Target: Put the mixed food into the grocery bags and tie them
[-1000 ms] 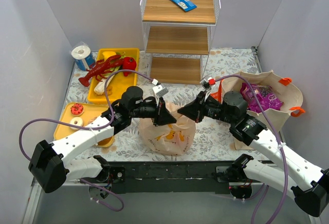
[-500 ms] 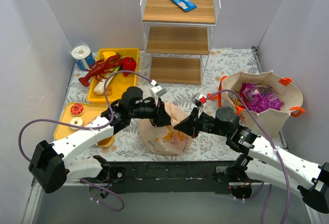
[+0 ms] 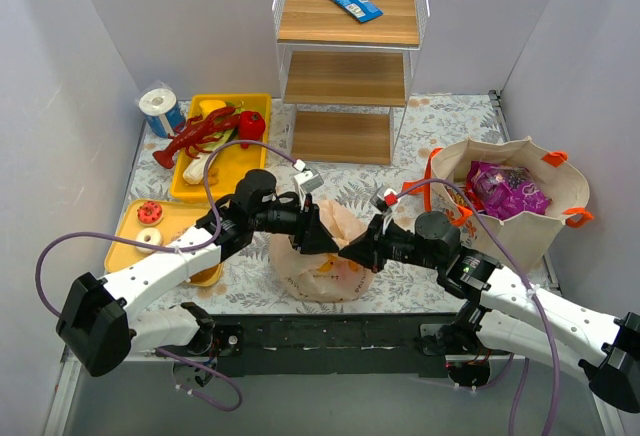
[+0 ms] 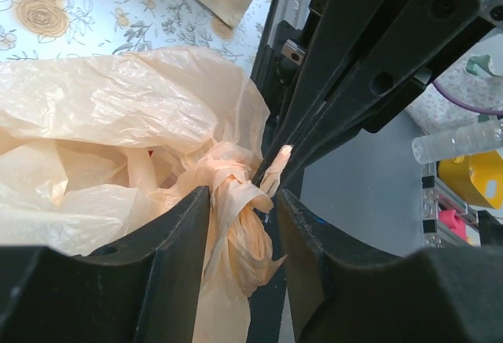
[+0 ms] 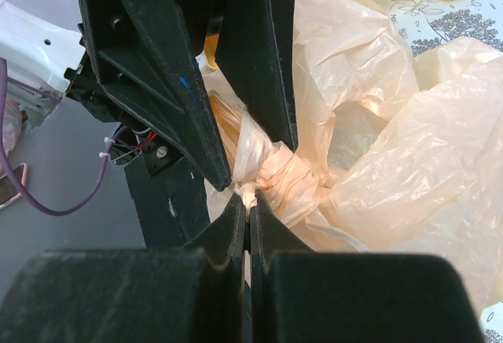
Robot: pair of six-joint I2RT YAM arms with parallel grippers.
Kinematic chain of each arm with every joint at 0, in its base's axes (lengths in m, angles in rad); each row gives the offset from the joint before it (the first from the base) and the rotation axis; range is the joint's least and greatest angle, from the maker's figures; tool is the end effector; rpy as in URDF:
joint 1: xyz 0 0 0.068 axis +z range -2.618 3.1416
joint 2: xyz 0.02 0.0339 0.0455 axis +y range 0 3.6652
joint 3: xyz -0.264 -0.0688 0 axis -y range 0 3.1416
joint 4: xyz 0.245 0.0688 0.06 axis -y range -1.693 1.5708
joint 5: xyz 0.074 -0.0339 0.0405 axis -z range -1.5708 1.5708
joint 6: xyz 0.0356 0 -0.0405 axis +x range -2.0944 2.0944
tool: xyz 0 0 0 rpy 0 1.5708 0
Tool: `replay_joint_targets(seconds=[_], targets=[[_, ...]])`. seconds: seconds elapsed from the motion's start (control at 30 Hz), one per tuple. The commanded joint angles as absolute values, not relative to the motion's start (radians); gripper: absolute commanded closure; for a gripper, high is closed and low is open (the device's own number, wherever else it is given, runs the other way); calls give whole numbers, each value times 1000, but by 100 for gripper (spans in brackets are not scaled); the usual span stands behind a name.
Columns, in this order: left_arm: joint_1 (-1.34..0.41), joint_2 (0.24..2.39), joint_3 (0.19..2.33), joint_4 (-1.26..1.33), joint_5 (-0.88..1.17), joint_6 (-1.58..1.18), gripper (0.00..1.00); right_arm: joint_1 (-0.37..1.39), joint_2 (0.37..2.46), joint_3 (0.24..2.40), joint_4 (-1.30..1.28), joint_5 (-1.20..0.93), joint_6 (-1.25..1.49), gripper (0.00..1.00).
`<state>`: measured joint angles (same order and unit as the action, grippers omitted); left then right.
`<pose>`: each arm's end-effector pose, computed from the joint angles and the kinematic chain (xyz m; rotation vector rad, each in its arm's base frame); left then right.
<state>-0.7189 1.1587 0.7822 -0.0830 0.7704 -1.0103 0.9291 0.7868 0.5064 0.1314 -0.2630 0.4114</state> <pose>0.1743 -0.1855 0.2770 0.2455 2.4241 -1.7379 0.1080 0.1600 0.2742 -0.6814 1.7452 1.1886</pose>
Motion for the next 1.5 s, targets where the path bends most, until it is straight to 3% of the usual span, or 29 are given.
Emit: replay_joint_targets(seconds=[0.0,0.23,0.53,0.7,0.83,0.87,0.97,1.0,1.1,1.17,1.33,1.47], targets=[[-716,1163,787,-55,850,-1016,62,937,775,503,184,-249,402,99],[-716,1176,792,-78,818,-1034,64,940,755,491,179,-247,400,99],[-716,1215,792,-45,804,-1088,83,960,762,492,166,-259,368,99],[-716,1223,779,-8,815,-1121,99,983,767,494,144,-255,336,99],[-716,1207,769,23,836,-1120,100,996,785,529,78,-242,293,98],[-716,1198,769,21,842,-1115,100,997,784,543,42,-239,285,84],[-716,1184,788,-33,844,-1054,100,997,759,601,-35,-230,247,59],[-716,1175,793,-50,845,-1034,100,997,737,644,-52,-226,241,44],[-716,1149,804,-94,850,-950,100,997,713,719,-125,-174,238,26],[-716,1138,802,-104,845,-907,100,988,738,828,-207,-128,239,22],[-716,1103,813,-124,862,-825,100,934,873,933,-316,-185,144,25],[-716,1074,839,-167,868,-758,100,853,951,934,-282,-371,65,37]])
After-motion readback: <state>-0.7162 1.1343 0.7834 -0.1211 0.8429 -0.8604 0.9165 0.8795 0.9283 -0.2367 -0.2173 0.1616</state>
